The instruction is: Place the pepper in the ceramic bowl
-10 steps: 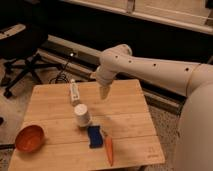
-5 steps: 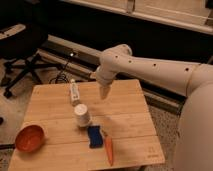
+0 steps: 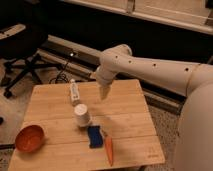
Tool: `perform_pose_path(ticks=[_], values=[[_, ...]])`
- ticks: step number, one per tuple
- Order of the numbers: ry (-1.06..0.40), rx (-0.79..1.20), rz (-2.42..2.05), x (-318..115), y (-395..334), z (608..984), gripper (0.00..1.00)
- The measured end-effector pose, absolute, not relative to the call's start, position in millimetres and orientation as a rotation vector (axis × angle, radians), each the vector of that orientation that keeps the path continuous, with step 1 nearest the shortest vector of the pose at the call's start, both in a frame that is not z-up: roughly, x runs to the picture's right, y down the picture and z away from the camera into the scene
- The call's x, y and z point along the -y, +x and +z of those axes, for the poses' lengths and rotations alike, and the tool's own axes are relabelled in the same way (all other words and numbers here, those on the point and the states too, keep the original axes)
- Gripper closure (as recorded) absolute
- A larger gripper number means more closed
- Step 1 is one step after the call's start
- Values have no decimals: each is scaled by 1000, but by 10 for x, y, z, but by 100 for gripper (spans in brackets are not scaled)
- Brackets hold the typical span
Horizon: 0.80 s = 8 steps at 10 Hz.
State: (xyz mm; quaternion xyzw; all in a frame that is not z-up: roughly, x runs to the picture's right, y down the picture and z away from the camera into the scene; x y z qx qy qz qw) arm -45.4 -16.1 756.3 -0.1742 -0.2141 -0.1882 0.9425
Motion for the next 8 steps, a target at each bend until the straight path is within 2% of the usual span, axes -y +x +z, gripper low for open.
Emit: perform_pose_path(ticks=[5, 8], values=[[-276, 354, -765, 175, -29, 7487, 20], [-290, 296, -977, -129, 477, 7321, 20]])
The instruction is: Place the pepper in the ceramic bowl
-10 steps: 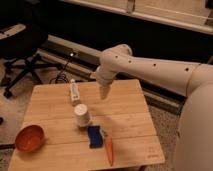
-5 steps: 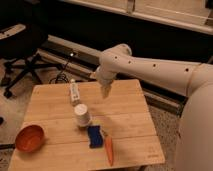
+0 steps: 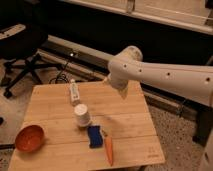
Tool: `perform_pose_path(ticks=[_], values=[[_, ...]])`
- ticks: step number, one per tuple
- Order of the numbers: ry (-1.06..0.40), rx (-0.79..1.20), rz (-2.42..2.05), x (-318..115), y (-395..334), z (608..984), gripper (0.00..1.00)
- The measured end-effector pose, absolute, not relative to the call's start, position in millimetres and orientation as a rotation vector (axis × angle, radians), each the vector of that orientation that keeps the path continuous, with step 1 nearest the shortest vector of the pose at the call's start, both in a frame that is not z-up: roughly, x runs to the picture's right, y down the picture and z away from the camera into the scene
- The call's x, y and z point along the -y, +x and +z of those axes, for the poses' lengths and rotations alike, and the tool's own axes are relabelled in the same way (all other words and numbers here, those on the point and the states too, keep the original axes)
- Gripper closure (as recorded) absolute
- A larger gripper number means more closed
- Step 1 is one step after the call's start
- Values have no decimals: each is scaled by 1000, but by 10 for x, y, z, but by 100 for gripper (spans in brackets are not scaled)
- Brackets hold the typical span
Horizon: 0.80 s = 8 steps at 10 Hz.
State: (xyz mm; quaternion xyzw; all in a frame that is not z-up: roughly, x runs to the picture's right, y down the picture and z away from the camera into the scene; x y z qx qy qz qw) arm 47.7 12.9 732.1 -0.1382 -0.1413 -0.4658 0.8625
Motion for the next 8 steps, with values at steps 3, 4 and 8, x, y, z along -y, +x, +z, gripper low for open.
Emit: perform_pose_path(ticks=[3, 4, 8], values=[[-405, 400, -1069, -910, 462, 7194, 20], [-434, 422, -1089, -1053, 457, 7193, 20], [-567, 462, -1138, -1521, 546, 7327, 20]])
